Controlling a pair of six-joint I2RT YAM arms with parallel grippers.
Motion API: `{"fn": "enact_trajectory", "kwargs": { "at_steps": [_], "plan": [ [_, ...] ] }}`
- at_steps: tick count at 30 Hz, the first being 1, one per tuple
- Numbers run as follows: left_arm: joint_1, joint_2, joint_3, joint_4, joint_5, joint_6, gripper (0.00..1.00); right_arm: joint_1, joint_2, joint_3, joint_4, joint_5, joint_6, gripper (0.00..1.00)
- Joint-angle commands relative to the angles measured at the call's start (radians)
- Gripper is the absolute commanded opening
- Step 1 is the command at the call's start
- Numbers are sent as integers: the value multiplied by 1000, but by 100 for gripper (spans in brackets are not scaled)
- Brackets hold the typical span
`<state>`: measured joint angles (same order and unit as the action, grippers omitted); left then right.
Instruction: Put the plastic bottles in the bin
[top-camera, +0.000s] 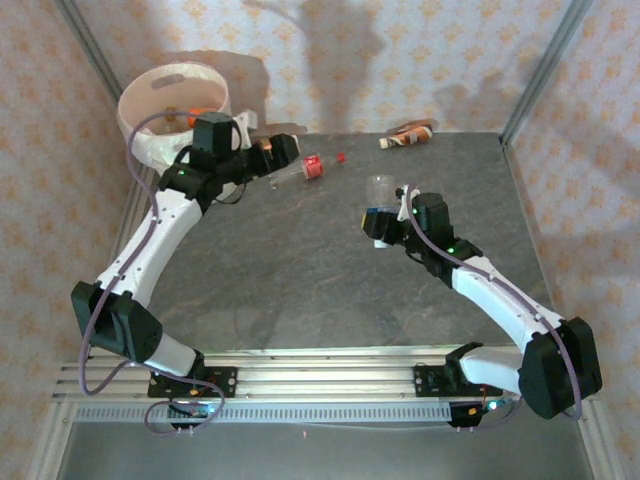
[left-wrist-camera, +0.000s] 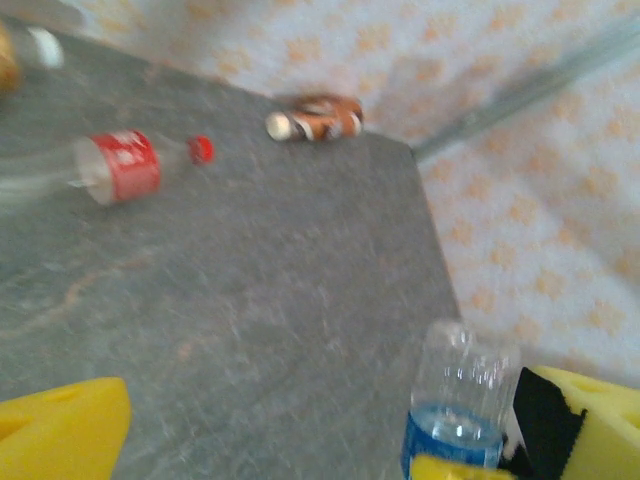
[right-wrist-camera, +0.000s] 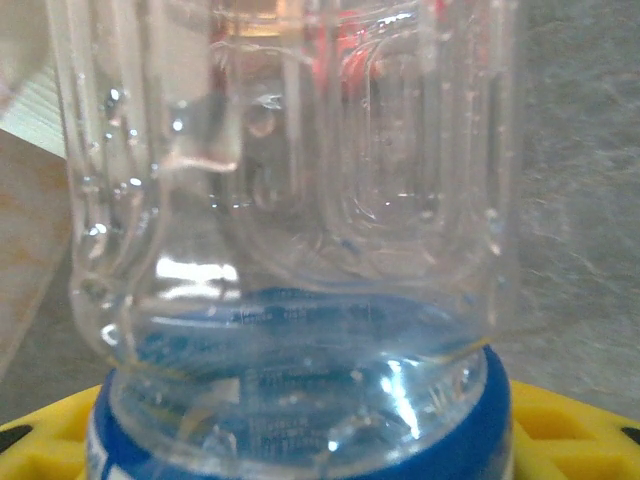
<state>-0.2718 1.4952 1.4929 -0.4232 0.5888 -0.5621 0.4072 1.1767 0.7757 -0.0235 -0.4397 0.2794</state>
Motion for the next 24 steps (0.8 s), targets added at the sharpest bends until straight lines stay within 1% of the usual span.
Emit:
{"fn": "enact_trajectory", "kwargs": {
  "at_steps": [1,2,3,6,9,14,17,19,21,24],
  "plan": [
    [-77,-24,11,1,71,135,100,5,25,2,192,-85,115,34],
    [-100,-20,14,-27,51,162,100,4,36,3,226,-109,142,34],
    [-117,-17,5,-24,59,170,100,5,44,6,255,-131,161,34],
    [-161,-8,-41,74,145,139,99,9,62,18,296,-185,176,34],
    [-207,22,-48,127,160,121,99,14,61,11,348,-251,166,34],
    [-227,64,-45,221,251,90,99,16,51,16,358,-340,153,34],
    [-233,87,-17,222,261,102,99,19,45,17,362,-393,144,34],
    [-234,116,19,187,272,112,96,23,40,21,369,-419,141,34],
    [-235,145,53,146,254,120,94,26,38,29,376,-442,141,34],
    [-240,175,61,196,265,84,93,44,44,48,372,-466,133,34]
  ]
}}
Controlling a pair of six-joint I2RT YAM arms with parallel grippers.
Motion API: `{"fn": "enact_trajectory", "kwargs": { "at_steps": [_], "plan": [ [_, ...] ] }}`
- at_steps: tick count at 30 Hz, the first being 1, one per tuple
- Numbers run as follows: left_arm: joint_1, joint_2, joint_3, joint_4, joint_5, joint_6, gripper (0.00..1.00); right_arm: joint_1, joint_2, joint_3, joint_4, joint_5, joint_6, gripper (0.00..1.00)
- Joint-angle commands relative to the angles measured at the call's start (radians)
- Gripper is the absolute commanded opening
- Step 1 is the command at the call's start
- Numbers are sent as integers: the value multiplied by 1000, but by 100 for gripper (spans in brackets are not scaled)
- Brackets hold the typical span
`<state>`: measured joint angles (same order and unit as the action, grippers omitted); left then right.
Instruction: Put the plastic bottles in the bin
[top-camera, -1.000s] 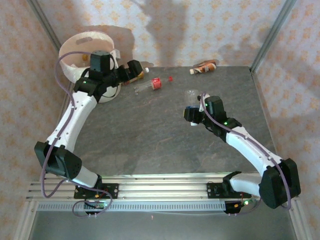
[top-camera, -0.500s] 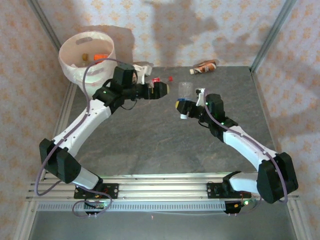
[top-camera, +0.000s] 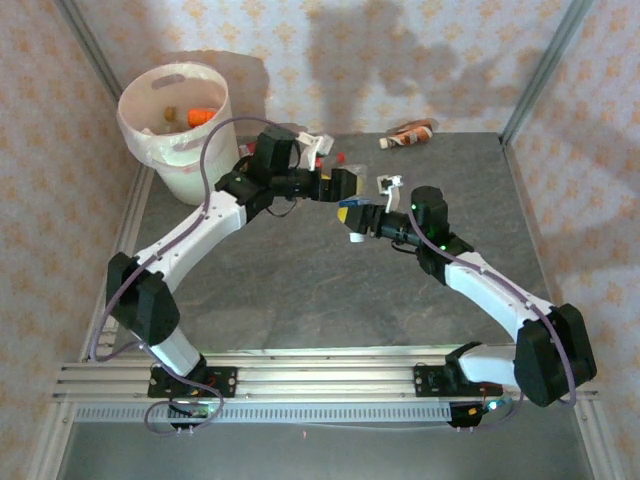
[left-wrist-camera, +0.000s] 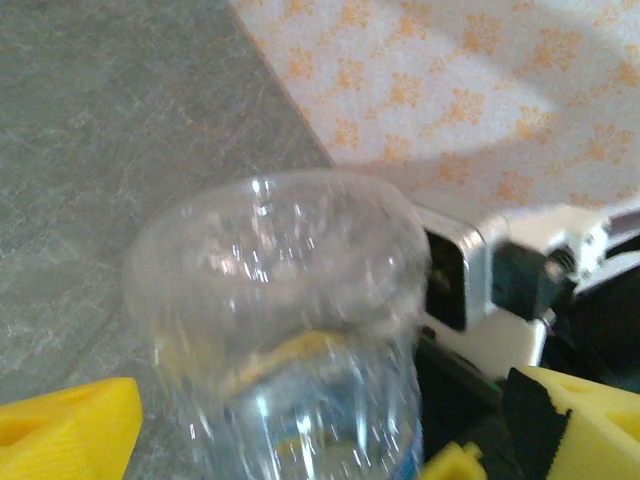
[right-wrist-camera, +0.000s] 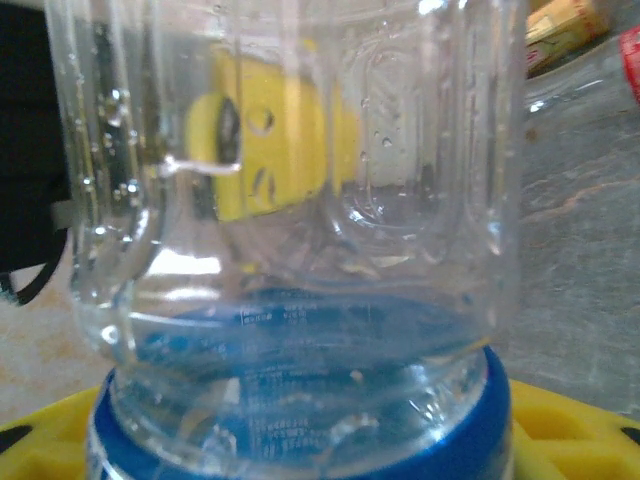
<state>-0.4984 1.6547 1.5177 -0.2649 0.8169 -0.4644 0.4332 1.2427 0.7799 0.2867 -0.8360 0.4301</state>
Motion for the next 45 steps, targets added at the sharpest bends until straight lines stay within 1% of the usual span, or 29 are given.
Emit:
{"fn": "enact_trajectory", "kwargs": {
  "at_steps": [1,3,4,6,8,10,11,13,15,16,17,19,20,24,27,30,33,35,37,39,42,43,45],
  "plan": [
    [-18,24,36,59,40,-26,92,27,-18,50,57,-70,-23,34],
    [-31,39,41,83,38,-34,87,46,-2,66,54,-66,-29,34],
    [-34,43,41,88,32,-34,82,53,3,71,57,-61,-27,34],
    [-37,45,30,113,23,-47,68,62,9,71,87,-39,-3,34],
    [-37,37,7,145,12,-63,56,62,11,62,144,-34,33,35],
    [-38,29,-13,161,9,-64,51,62,14,64,158,-32,49,37],
    [-38,25,-19,161,6,-64,49,62,14,66,149,-30,46,39],
    [-37,17,-32,161,-1,-64,46,63,10,66,121,-8,34,48],
    [-37,7,-39,144,-31,-64,44,61,4,63,80,23,21,62],
    [-37,2,-39,134,-51,-62,43,62,2,60,62,33,8,67],
    [-37,0,-37,123,-71,-61,43,61,-4,54,46,42,-14,75],
    [-36,1,-32,111,-87,-61,43,61,-22,33,25,65,-40,89],
    [-36,4,-29,108,-100,-62,43,62,-31,25,9,73,-54,100],
    [-34,14,-21,98,-154,-64,42,62,-54,11,-80,110,-107,99],
    [-35,22,-15,93,-179,-65,42,61,-107,4,-138,146,-143,99],
    [-32,28,-8,90,-203,-64,41,61,-138,2,-194,207,-180,99],
    [-28,26,-8,82,-237,-63,40,61,-163,9,-259,305,-206,99],
    [-21,22,-1,48,-290,-64,40,61,-179,16,-286,338,-224,99],
    [-19,21,30,-37,-377,-44,40,61,-191,29,-299,324,-228,99],
    [-13,16,45,-82,-423,-25,39,61,-198,47,-322,335,-228,99],
    [1,-11,43,-105,-482,-18,39,62,-206,77,-392,436,-239,99],
    [8,-20,50,-128,-518,-14,39,62,-211,79,-401,458,-245,99],
    [19,-30,79,-190,-583,-7,39,62,-226,73,-398,465,-258,99]
  ]
}}
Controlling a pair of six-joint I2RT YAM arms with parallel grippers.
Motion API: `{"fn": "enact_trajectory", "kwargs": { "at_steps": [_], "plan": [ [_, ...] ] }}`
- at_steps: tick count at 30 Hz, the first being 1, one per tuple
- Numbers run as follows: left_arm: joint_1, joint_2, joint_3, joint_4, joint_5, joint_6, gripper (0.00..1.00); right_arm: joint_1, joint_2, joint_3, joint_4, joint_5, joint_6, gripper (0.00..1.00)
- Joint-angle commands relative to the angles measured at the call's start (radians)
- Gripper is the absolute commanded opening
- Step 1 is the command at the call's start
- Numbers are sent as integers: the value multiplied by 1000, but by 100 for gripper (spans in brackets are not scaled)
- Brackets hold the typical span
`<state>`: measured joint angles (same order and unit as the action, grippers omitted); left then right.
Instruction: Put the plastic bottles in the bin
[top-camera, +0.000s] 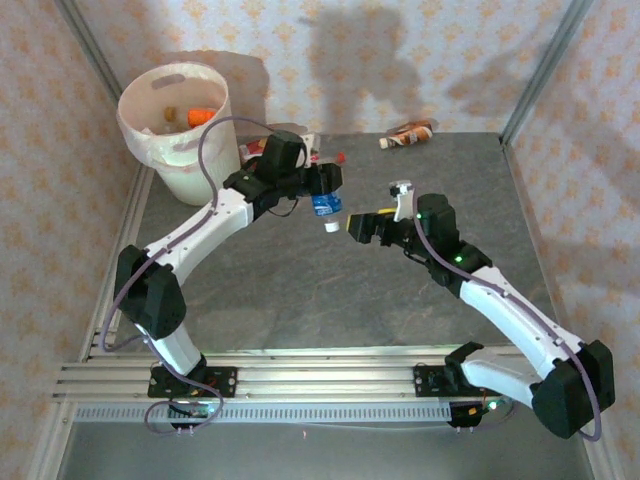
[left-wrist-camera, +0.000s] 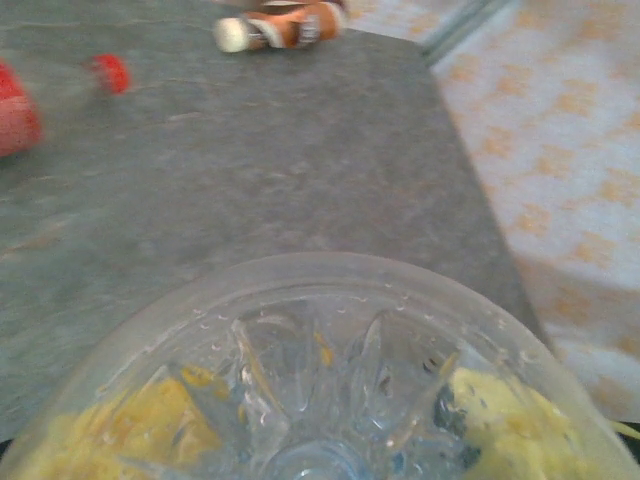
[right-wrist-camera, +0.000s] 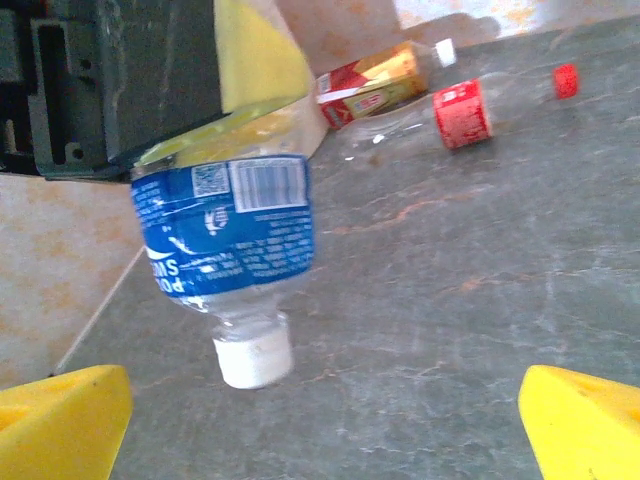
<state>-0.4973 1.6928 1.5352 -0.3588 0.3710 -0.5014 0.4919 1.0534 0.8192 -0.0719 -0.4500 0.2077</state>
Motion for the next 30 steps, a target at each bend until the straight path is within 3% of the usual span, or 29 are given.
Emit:
{"fn": "enact_trajectory", "kwargs": {
  "at_steps": [1,5,22,30],
  "plan": [
    [27,-73,70,-116,-157,36,39,2,-46,31,-33,88,-28,99],
    [57,-119,72,-125,-196,51,39,2,-75,19,-22,154,-11,99],
    [152,-245,222,-171,-439,202,41,3,-76,6,2,203,15,99],
    [242,-205,265,-39,-541,217,40,2,-52,12,-6,249,46,99]
  ]
}}
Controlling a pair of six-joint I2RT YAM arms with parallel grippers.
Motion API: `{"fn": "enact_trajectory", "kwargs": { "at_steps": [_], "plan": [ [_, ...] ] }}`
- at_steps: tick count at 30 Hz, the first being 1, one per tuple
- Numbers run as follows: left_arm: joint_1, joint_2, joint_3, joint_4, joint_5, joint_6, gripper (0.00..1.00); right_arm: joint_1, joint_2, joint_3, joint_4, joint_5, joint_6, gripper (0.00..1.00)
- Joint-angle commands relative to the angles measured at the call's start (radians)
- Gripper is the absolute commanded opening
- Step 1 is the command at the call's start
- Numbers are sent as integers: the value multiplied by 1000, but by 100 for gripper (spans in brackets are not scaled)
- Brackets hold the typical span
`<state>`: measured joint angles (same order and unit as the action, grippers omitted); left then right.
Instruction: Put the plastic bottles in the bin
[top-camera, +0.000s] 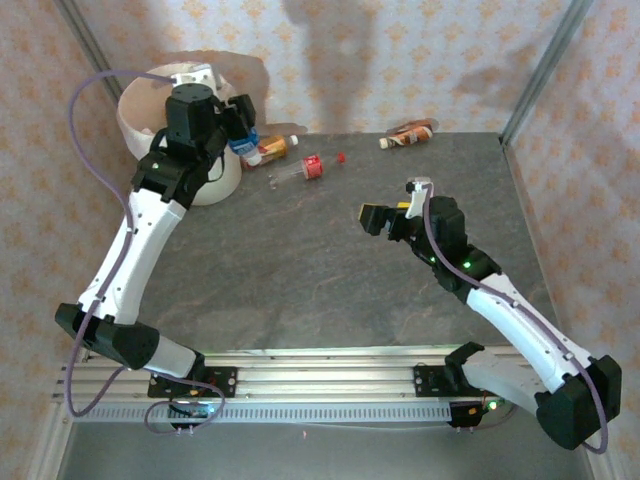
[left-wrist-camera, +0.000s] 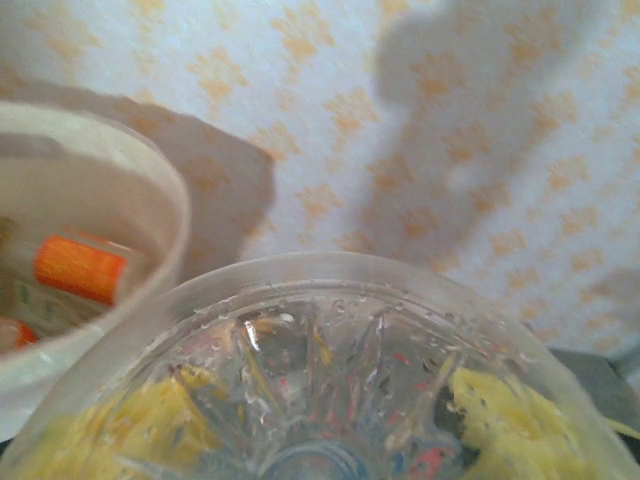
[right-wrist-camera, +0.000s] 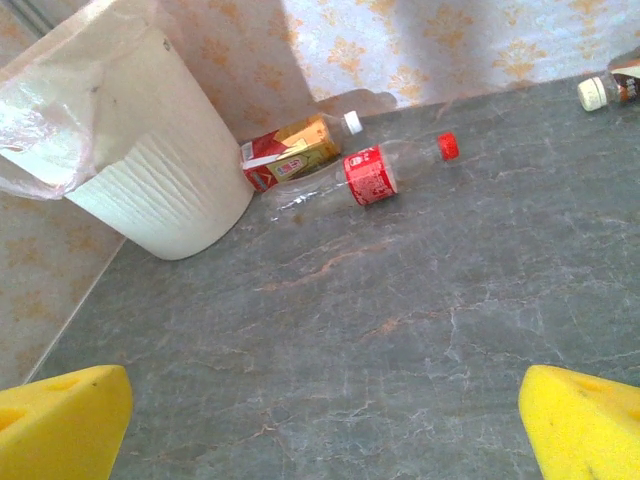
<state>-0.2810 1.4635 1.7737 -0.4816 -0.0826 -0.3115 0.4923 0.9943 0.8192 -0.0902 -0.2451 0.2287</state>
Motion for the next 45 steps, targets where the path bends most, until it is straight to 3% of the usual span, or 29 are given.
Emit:
{"fn": "enact_trajectory", "kwargs": {
  "at_steps": [1,7,12,17,20,26,35,38,40,43,45],
  "plan": [
    [50,36,30,109,-83,9,40,2,10,13,12,52,33,99],
    [209,117,80,195,-80,-186,41,2,19,31,3,56,44,99],
    [291,188,148,190,-70,-312,41,3,14,37,-30,77,32,99],
    [371,235,116,207,-116,-483,41,2,11,25,-37,99,47,99],
    [427,274,110,225,-83,-579,41,2,10,31,-48,102,50,99],
    [464,422,266,169,-1,-648,41,2,10,40,-60,113,44,99],
    [463,721,652,14,-64,-758,44,2,10,40,-89,131,41,99],
    [457,778,729,23,-134,-743,50,2,9,38,-97,136,38,99],
    [457,819,783,30,-154,-740,66,2,9,30,-96,138,34,99],
    [458,898,954,-106,-182,-768,83,2,9,19,-96,144,35,99],
    [457,911,993,-106,-170,-754,92,3,9,17,-97,145,37,99]
  ]
}}
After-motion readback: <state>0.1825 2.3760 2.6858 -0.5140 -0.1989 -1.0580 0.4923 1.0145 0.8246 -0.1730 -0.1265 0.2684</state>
